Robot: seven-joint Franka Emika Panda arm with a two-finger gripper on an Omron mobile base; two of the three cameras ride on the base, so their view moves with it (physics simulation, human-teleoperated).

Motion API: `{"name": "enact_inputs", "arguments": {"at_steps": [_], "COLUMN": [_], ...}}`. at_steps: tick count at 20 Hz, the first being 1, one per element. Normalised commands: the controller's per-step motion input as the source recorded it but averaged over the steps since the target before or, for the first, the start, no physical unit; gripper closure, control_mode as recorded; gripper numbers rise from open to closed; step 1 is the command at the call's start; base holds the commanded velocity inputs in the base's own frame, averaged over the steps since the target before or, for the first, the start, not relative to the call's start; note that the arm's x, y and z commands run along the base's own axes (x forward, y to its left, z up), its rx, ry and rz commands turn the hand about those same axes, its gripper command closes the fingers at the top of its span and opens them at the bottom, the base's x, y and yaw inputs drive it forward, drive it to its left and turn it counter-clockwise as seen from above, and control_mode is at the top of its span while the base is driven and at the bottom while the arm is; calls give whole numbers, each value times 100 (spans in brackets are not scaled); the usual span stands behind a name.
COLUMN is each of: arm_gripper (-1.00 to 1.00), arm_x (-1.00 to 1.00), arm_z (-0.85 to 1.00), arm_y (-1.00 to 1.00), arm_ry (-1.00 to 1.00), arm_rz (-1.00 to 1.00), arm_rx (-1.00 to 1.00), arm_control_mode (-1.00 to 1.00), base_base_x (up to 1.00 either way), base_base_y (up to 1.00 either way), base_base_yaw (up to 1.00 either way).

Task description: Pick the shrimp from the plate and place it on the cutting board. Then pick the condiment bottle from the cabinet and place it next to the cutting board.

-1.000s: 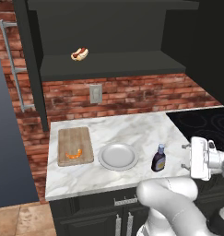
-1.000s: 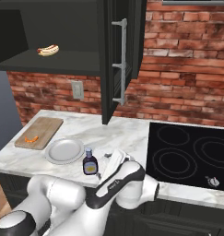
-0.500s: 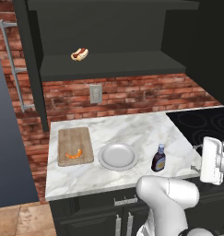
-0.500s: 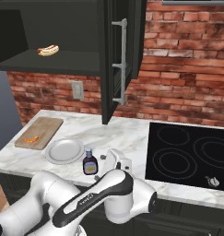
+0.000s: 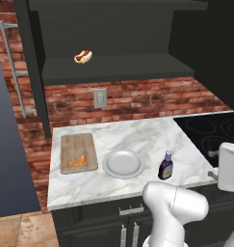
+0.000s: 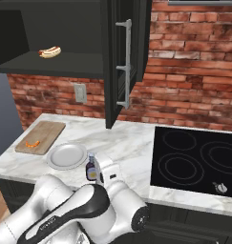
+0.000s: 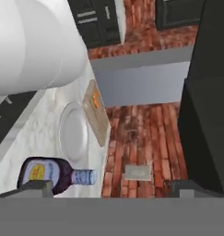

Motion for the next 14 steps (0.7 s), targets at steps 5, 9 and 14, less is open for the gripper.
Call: {"name": "enact_inputs", "arguments": {"at_steps": [5, 9, 14], "arm_gripper": [-100, -100, -100], "arm_x": [-40, -27, -12], "arm_z": [39, 42, 38], "arm_y": [0, 0, 0], "arm_ry": [-32, -25, -23], "arm_rz": [-3, -1, 0], "arm_rx": [-38, -35, -30], "arm_control_mode": [-100, -100, -100], "base_base_x": [0, 0, 0], "base_base_y": [0, 0, 0], "base_base_yaw": [0, 0, 0]}}
